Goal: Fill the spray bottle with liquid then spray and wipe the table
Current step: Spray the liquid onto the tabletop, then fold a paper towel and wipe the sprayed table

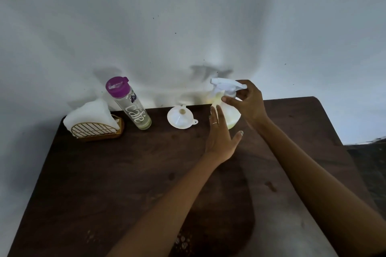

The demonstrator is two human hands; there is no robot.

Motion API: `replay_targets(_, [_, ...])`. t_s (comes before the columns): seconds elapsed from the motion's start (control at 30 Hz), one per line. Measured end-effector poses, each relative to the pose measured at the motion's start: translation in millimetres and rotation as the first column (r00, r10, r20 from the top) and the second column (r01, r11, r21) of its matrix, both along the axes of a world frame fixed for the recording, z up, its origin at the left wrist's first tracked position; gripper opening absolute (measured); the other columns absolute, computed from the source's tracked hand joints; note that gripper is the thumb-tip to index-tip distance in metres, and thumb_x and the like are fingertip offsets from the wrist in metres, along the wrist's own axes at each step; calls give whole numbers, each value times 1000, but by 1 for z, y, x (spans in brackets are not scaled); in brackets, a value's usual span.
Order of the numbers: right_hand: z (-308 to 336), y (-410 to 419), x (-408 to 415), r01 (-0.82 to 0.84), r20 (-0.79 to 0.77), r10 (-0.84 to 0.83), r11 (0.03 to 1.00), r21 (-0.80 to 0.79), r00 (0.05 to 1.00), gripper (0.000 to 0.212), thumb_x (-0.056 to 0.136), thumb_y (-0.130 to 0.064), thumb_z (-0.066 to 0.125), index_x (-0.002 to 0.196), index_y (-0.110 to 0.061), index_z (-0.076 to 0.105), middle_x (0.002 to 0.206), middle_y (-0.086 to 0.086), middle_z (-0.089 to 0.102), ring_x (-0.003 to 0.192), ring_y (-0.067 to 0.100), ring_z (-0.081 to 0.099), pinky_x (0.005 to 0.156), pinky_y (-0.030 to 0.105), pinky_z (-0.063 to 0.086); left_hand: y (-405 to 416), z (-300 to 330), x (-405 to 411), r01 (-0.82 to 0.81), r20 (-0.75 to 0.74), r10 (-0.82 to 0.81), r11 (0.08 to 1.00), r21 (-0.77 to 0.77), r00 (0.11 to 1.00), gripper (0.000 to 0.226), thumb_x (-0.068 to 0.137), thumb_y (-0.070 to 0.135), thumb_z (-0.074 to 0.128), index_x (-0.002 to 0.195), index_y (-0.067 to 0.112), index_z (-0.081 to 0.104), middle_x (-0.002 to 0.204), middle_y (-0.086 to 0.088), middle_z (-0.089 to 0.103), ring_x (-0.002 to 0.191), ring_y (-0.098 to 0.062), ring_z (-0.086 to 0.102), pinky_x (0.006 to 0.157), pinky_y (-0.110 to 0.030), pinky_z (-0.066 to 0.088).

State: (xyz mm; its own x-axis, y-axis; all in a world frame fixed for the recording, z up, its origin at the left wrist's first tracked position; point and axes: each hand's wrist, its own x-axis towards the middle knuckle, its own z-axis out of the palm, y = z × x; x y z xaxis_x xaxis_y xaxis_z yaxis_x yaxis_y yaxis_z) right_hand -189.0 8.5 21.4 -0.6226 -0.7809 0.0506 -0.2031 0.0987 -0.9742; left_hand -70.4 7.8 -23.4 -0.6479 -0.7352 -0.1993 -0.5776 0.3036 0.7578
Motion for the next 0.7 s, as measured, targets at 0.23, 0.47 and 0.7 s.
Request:
replay_targets(0.23, [3,43,29,152,54,-163,974,166,985,52,77,-10,77,123,-6,53,117,3,61,103,14,59,87,27,49,9,19,39,23,65,-22,1000,-20,998,83,93,40,54,153,19,1,161,-7,8,147,-23,15,116,-39,25])
replay_targets(0.47, [-4,87,108,7,45,-21,952,305,999,19,83,-6,68,100,-12,65,98,6,68,86,13,62,74,26,51,37,31,132,-29,-34,31,998,52,999,50,92,34,58,138,30,40,138,5,47,121,-12,50,97,-29,45])
replay_targets(0.7, [12,82,220,-222,39,221,928,298,975,13,86,-8,65,93,-19,65,90,-3,68,83,9,64,68,17,47,42,41,247,-180,-93,187,981,76,978,41,92,32,58,131,35,46,131,13,50,114,-5,51,91,-22,45])
